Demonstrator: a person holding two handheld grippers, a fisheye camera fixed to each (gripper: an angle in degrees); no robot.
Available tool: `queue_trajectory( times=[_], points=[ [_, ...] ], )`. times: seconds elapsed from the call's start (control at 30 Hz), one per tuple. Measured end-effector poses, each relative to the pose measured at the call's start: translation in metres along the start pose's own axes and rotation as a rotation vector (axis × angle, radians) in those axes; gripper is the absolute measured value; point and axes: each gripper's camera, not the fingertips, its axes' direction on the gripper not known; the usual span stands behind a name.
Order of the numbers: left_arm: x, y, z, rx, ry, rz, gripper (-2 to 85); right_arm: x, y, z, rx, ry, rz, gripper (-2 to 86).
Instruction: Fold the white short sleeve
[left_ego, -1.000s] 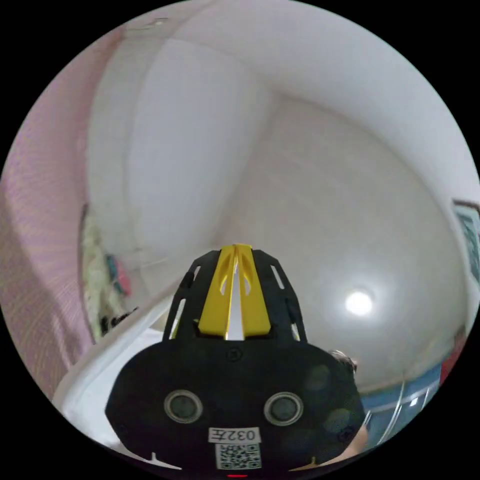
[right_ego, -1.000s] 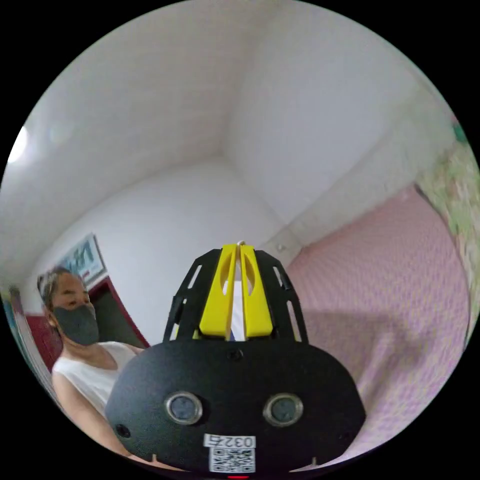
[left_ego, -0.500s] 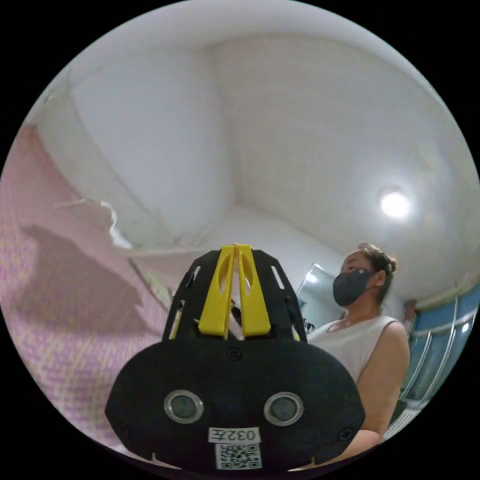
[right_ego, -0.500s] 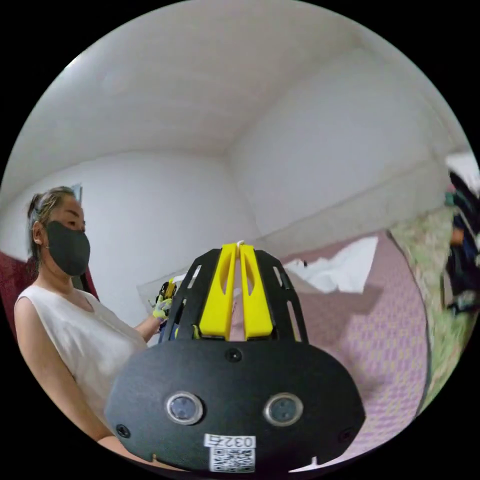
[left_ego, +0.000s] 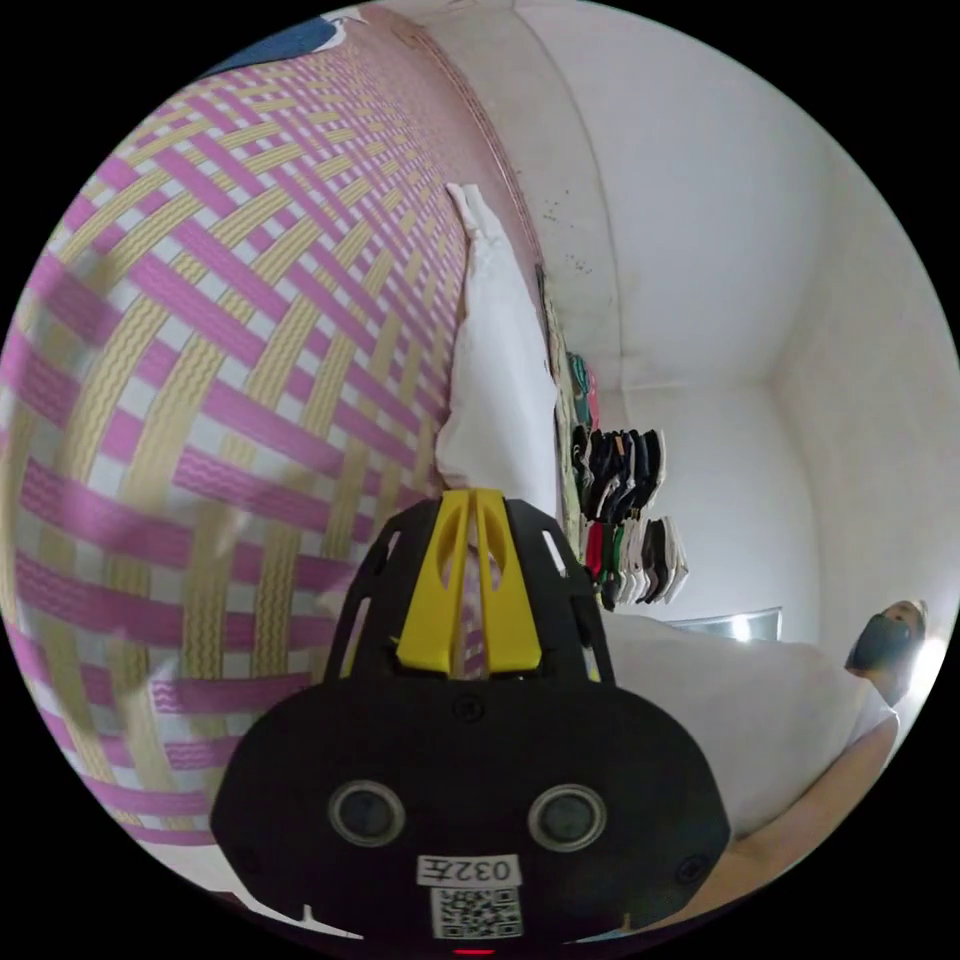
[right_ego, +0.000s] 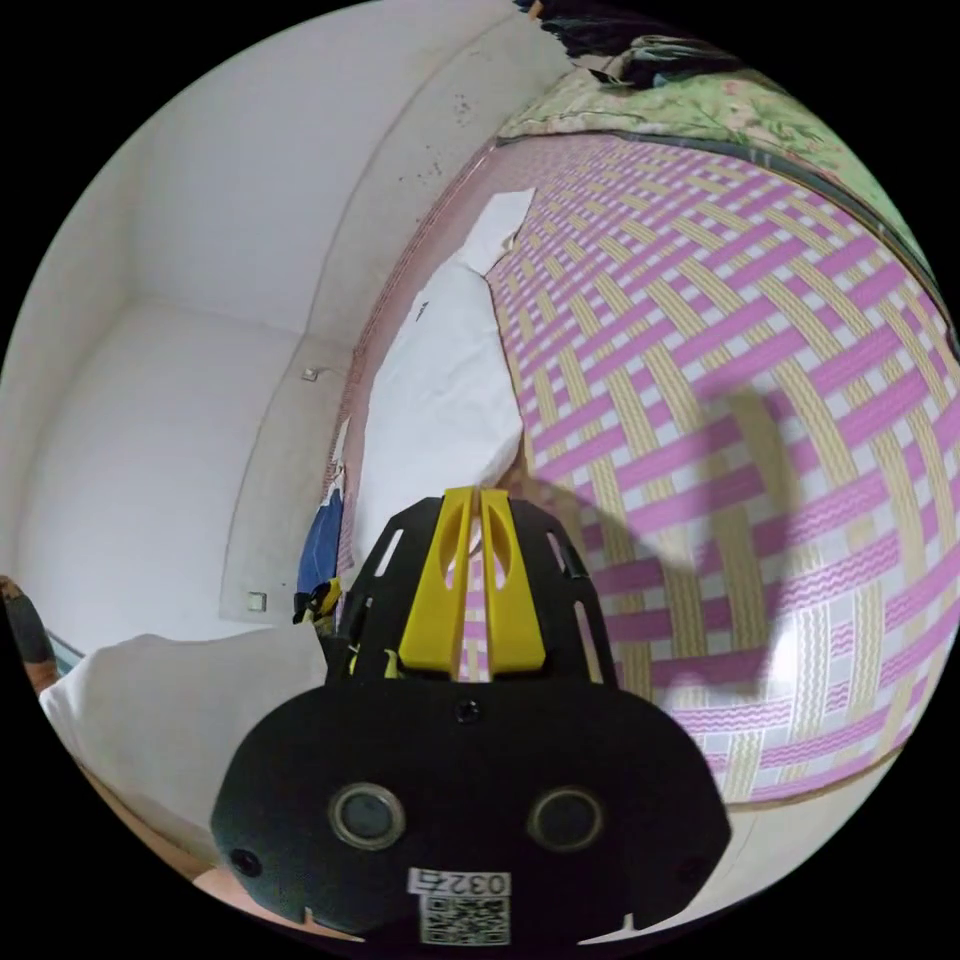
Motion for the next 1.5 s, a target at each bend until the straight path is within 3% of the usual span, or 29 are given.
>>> queue_trajectory(
  times=[0.77, 1.33, 1.5],
  points=[
    [0.022, 0.081, 0.03, -0.152, -0.173, 0.003, -0.9, -0.073, 0.033, 0.039, -0.212, 0.136, 0.042, -1.0],
    [0.057, 0.066, 0.054, -0.235, -0.164, 0.007, -0.1, -0.123, 0.035, 0.063, -0.262, 0.179, 0.154, 0.7],
    [0.078, 0.038, 0.026, -0.11, -0.125, 0.013, 2.0, -0.158, 0.021, 0.043, -0.172, 0.339, 0.142, 4.4]
  ],
)
